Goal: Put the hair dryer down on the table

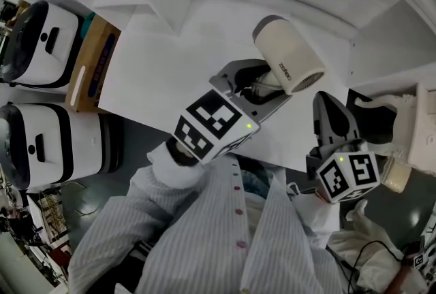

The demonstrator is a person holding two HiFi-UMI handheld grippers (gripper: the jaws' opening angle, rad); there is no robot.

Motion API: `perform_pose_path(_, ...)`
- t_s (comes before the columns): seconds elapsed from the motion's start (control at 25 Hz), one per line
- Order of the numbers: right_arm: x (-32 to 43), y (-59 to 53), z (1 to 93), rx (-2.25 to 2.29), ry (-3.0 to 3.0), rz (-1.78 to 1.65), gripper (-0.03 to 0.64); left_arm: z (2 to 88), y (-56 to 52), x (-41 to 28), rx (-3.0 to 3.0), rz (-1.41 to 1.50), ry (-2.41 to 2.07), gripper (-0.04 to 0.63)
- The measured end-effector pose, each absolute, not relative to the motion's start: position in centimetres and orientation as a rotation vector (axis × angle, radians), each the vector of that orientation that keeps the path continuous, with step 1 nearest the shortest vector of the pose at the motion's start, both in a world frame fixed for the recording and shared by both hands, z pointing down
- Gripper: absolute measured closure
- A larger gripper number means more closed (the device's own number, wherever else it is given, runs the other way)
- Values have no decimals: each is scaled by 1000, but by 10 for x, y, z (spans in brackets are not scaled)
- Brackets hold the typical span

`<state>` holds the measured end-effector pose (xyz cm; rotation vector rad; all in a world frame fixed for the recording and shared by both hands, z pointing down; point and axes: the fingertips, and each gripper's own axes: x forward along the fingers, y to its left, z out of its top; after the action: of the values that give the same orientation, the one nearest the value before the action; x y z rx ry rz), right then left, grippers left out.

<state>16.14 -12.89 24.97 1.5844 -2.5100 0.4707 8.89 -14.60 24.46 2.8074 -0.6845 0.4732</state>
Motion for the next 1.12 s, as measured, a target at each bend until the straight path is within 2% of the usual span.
perform_pose_path(1.12, 170, -111, 328, 1590, -2366, 713, 604, 414, -143, 106, 2640, 1044, -457, 385)
